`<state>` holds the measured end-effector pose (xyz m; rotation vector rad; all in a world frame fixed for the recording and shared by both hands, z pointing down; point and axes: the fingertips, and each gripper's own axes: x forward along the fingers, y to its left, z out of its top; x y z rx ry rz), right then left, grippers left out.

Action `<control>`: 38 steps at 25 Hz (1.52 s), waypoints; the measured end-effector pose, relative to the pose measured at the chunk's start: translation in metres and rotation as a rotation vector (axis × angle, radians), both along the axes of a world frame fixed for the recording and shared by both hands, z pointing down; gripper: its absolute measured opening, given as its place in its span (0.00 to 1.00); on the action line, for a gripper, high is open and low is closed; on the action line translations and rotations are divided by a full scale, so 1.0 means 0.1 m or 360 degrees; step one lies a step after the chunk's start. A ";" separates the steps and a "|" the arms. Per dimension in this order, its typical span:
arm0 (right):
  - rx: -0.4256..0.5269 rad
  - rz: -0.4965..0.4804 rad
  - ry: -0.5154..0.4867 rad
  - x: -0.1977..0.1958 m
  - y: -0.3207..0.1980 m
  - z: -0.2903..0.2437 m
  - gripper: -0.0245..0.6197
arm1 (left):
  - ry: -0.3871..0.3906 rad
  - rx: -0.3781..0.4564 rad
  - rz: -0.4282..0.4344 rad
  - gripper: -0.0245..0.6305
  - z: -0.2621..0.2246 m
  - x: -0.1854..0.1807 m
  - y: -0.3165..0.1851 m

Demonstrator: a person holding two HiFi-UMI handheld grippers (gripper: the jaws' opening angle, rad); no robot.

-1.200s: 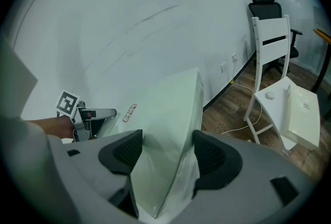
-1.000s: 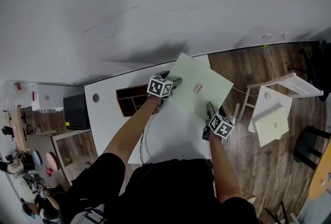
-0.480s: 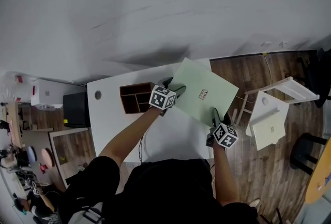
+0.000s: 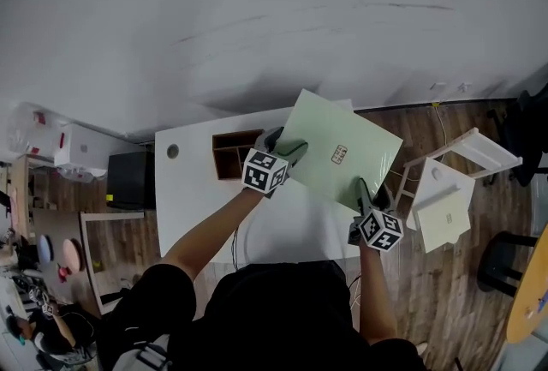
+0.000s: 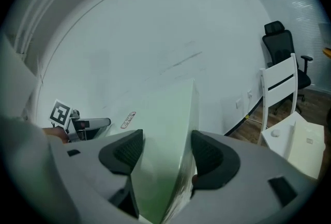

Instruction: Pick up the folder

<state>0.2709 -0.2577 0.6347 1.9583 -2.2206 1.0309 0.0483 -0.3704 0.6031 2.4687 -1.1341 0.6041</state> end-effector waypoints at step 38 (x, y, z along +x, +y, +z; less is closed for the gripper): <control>0.0389 -0.0778 0.0106 -3.07 2.59 -1.18 0.50 | 0.0189 0.0366 -0.0975 0.55 -0.90 -3.35 4.17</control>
